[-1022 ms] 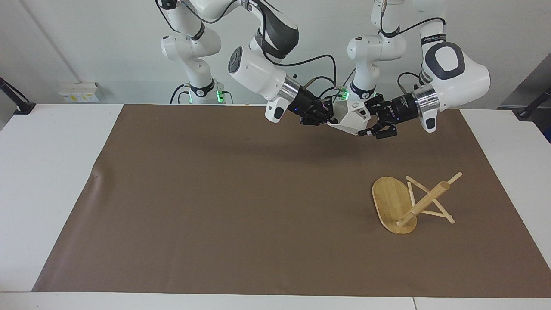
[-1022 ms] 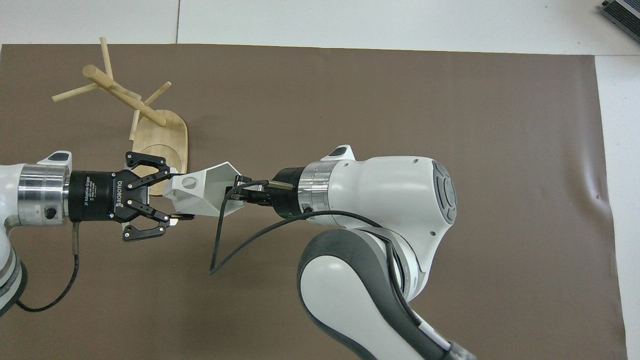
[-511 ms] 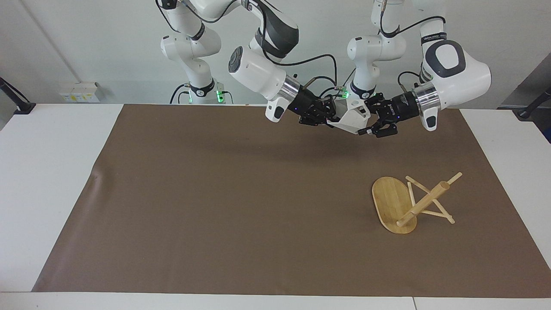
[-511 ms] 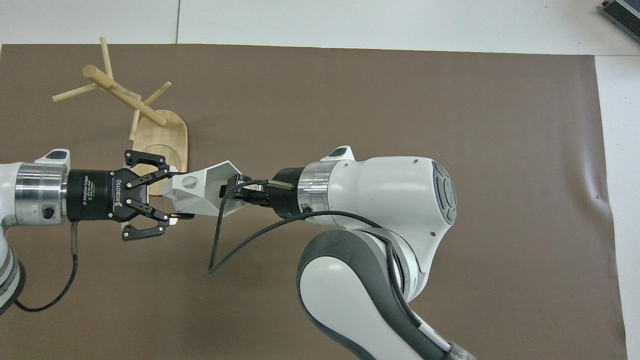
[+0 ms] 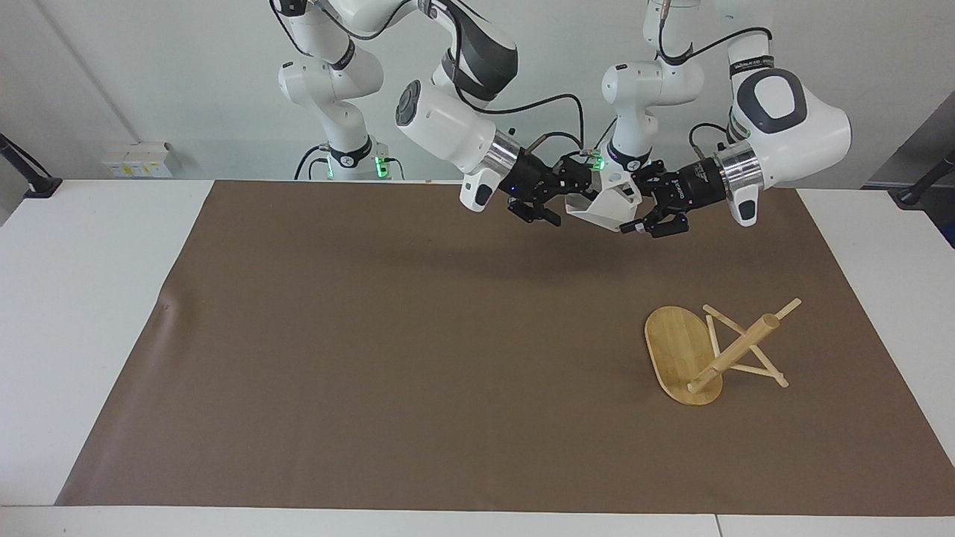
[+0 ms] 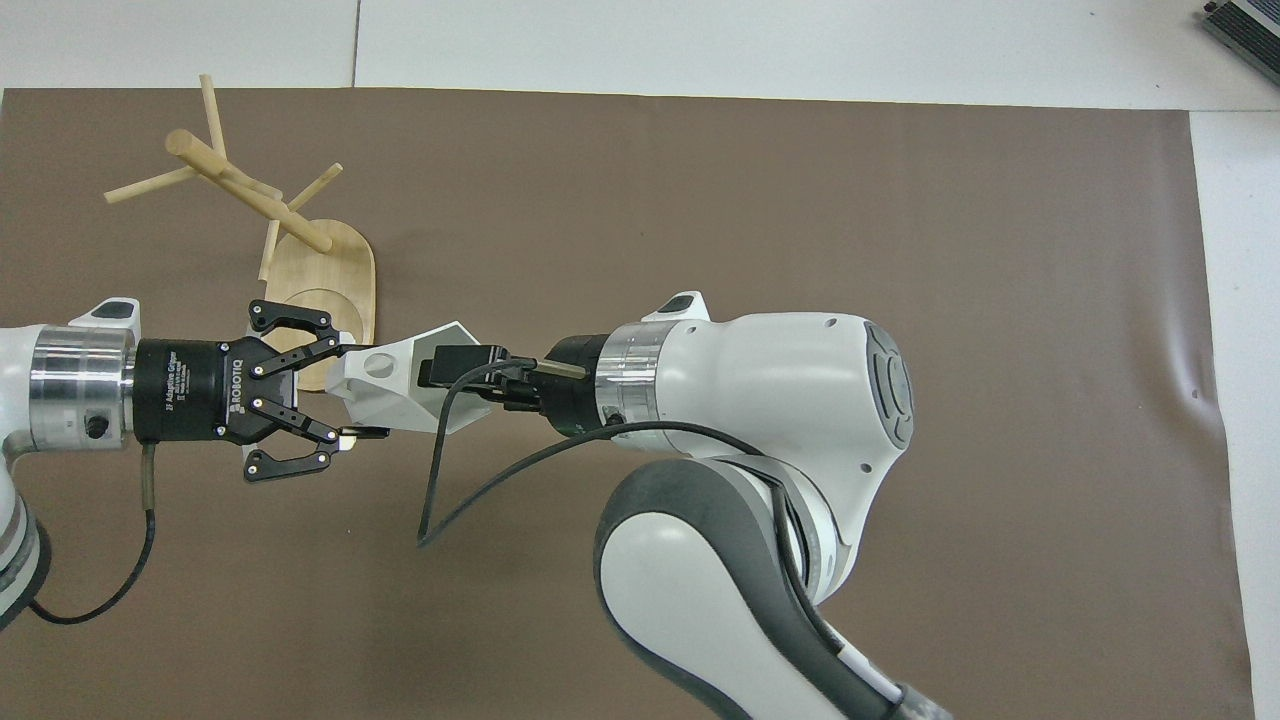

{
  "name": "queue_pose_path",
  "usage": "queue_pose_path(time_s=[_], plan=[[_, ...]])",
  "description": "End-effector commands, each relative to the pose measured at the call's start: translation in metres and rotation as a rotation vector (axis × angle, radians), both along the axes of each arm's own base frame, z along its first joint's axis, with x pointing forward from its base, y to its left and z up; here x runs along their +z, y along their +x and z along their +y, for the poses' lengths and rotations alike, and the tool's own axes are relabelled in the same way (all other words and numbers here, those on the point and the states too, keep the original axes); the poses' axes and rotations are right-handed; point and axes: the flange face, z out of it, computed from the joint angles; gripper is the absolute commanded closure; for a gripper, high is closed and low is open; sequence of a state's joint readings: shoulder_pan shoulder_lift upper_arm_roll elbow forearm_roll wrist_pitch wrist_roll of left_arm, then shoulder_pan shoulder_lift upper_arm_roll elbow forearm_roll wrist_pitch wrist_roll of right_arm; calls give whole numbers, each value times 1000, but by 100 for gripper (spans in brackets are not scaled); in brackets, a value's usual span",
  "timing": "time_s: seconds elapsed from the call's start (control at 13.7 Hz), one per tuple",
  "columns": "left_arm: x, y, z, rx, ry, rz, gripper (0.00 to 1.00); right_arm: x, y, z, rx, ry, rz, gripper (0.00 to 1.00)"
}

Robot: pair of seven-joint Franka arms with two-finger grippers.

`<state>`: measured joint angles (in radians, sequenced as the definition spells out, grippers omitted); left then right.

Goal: Hang cup on rack
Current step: 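Close the left gripper on the white mug held by the right gripper, then open the right gripper and withdraw it from the white mug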

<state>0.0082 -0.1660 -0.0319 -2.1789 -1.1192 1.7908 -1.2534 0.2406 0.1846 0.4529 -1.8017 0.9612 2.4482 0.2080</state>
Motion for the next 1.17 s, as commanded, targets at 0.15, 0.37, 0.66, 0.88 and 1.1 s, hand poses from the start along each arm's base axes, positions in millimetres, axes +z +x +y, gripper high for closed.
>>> queue_pose_path(time_s=[0.15,0.37,0.66,0.88,1.1], plan=[[1,-4,1,-7,29,0,100,0,8,-9,-21,6,3,0],[-1,-4,2,-16,50,0,100,-1,25,-32,-56,-12,-9,0],[-5,-4,6,-28,105,-8,100,8,63,-93,-87,-111,-79,0],[-8,-5,15,-23,144,1,100,12,84,-137,-68,-243,-131,0],[-15,-4,25,68,229,126,100,5,97,-184,-34,-427,-166,0]])
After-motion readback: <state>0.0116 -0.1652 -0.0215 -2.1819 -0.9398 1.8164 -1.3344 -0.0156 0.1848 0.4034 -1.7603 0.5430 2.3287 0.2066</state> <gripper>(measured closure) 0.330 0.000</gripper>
